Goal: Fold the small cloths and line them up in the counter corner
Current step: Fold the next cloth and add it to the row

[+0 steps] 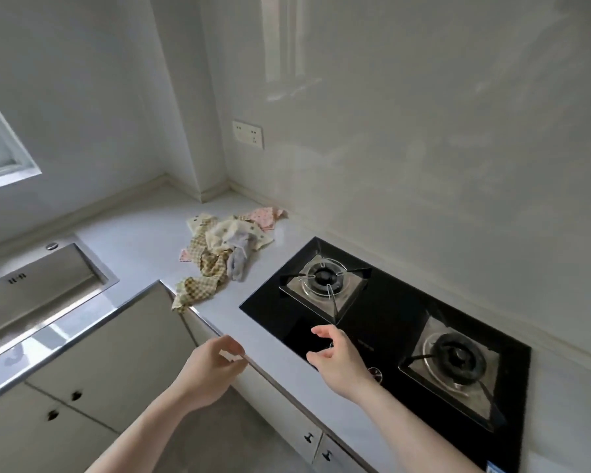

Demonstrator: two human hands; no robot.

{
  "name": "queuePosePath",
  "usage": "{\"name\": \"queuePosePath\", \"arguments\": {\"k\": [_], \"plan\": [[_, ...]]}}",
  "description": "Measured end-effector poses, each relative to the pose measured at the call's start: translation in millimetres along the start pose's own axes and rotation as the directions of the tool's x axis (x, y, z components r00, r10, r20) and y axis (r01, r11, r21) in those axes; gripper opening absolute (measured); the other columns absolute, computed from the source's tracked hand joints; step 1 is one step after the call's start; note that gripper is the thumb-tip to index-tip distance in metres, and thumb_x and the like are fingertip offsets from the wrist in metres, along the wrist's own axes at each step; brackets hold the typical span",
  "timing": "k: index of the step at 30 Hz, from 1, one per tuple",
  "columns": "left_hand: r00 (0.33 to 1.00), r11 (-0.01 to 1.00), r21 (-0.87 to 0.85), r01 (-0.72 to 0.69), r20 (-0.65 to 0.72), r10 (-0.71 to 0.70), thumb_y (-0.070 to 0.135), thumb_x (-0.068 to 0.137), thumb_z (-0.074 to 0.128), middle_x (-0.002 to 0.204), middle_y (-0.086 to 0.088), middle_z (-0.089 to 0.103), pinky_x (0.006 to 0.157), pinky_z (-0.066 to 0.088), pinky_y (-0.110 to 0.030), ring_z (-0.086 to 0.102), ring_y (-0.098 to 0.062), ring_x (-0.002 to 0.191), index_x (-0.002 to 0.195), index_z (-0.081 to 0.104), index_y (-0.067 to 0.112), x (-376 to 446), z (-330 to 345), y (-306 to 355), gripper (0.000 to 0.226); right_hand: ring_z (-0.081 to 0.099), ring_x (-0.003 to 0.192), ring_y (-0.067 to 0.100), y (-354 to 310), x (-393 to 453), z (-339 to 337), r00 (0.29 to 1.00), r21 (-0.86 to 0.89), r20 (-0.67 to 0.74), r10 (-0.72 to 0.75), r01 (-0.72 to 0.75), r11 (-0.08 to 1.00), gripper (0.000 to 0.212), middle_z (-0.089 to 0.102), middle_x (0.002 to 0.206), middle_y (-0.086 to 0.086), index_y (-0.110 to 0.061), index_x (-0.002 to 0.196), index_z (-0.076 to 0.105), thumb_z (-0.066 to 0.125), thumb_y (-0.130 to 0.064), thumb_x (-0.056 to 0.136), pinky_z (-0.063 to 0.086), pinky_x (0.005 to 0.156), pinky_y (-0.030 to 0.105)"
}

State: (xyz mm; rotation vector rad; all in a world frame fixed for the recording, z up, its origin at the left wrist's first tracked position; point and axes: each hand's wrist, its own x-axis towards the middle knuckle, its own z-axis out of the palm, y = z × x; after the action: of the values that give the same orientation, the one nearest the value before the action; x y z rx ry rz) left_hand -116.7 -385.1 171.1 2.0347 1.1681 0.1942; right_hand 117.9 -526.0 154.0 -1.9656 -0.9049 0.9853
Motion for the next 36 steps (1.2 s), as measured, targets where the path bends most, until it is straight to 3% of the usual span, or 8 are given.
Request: {"name": "queuePosePath", "arguments": {"k": [2, 6, 15, 19, 22, 25, 32, 36], "plan": [[0.999, 0.999, 0.032, 0.043, -0.023, -0.042, 0.030, 0.090, 0.073, 0.104, 0.015, 0.066, 0.072, 0.049, -0.015, 0.066, 0.003, 0.085, 0.094, 0.068, 0.037, 14.3, -16.6, -16.2, 0.009, 0.063, 0.099, 0.010, -8.5, 27.0, 10.3, 0.999, -0.007, 0.038, -0.012, 0.012, 1.000, 0.041, 0.052, 0.124, -0.011, -0.044, 0.126, 0.049, 0.064, -0.027, 0.092, 0.055, 0.090, 0.029], [0.987, 0.990, 0.040, 0.134, -0.098, -0.130, 0.031, 0.089, 0.076, 0.108, 0.013, 0.060, 0.069, 0.048, -0.016, 0.067, 0.000, 0.084, 0.093, 0.070, 0.035, 36.4, -46.3, -48.8, 0.009, 0.064, 0.099, 0.008, -30.3, 70.5, 31.0, 0.992, -0.035, 0.125, -0.031, 0.036, 0.999, 0.044, 0.047, 0.131, -0.011, -0.036, 0.134, 0.048, 0.063, -0.024, 0.095, 0.050, 0.074, 0.015], [0.973, 0.972, 0.044, 0.231, -0.041, -0.229, 0.031, 0.090, 0.073, 0.127, 0.005, 0.045, 0.070, 0.049, -0.016, 0.067, -0.006, 0.092, 0.110, 0.066, 0.030, 108.4, -74.2, -105.2, 0.021, 0.056, 0.112, 0.001, -63.3, 131.3, 55.0, 0.983, -0.072, 0.172, -0.066, 0.079, 0.994, 0.043, 0.044, 0.133, -0.018, -0.039, 0.133, 0.050, 0.065, -0.032, 0.093, 0.054, 0.087, 0.022], [0.971, 0.969, 0.073, 0.234, 0.031, -0.237, 0.028, 0.089, 0.072, 0.137, 0.000, 0.038, 0.084, 0.051, -0.022, 0.063, -0.011, 0.097, 0.125, 0.061, 0.027, 160.9, -88.8, -131.2, 0.038, 0.055, 0.115, 0.001, -67.5, 150.3, 66.1, 0.990, -0.073, 0.139, -0.036, 0.046, 0.996, 0.041, 0.044, 0.133, -0.022, -0.042, 0.131, 0.050, 0.065, -0.032, 0.094, 0.050, 0.084, 0.019], [0.967, 0.968, 0.105, 0.229, 0.087, -0.239, 0.025, 0.089, 0.069, 0.147, -0.006, 0.036, 0.102, 0.048, -0.030, 0.053, -0.017, 0.117, 0.126, 0.059, 0.029, 203.1, -100.0, -154.3, 0.039, 0.055, 0.115, 0.000, -72.5, 166.6, 82.9, 0.996, -0.055, 0.084, 0.010, -0.005, 0.998, 0.039, 0.045, 0.130, -0.024, -0.042, 0.129, 0.052, 0.066, -0.031, 0.094, 0.052, 0.087, 0.022], [0.958, 0.957, 0.202, 0.209, 0.154, -0.242, 0.028, 0.091, 0.065, 0.156, -0.008, 0.030, 0.114, 0.039, -0.033, 0.040, -0.024, 0.141, 0.137, 0.057, 0.026, 242.7, -111.1, -179.6, 0.047, 0.057, 0.107, 0.001, -84.0, 179.4, 112.0, 0.996, -0.020, 0.033, 0.083, -0.083, 0.996, 0.036, 0.048, 0.124, -0.021, -0.044, 0.125, 0.052, 0.065, -0.031, 0.093, 0.053, 0.074, 0.021], [0.908, 0.949, 0.295, 0.115, 0.356, -0.221, 0.039, 0.089, 0.067, 0.161, -0.007, 0.027, 0.118, 0.034, -0.037, 0.036, -0.029, 0.146, 0.139, 0.059, 0.030, 312.5, -129.0, -225.2, 0.051, 0.056, 0.112, -0.004, -116.9, 209.3, 171.1, 0.985, -0.035, -0.076, 0.155, -0.158, 0.987, 0.035, 0.046, 0.129, -0.025, -0.043, 0.125, 0.053, 0.063, -0.030, 0.094, 0.050, 0.085, 0.020], [0.899, 0.965, 0.251, 0.077, 0.401, -0.176, 0.046, 0.085, 0.058, 0.160, -0.005, 0.036, 0.117, 0.035, -0.036, 0.039, -0.028, 0.145, 0.148, 0.050, 0.018, 320.1, -130.6, -235.8, 0.069, 0.057, 0.108, -0.005, -128.8, 219.7, 192.5, 0.973, -0.029, -0.122, 0.196, -0.201, 0.979, 0.035, 0.047, 0.127, -0.024, -0.039, 0.126, 0.054, 0.064, -0.028, 0.094, 0.053, 0.086, 0.023]]}}
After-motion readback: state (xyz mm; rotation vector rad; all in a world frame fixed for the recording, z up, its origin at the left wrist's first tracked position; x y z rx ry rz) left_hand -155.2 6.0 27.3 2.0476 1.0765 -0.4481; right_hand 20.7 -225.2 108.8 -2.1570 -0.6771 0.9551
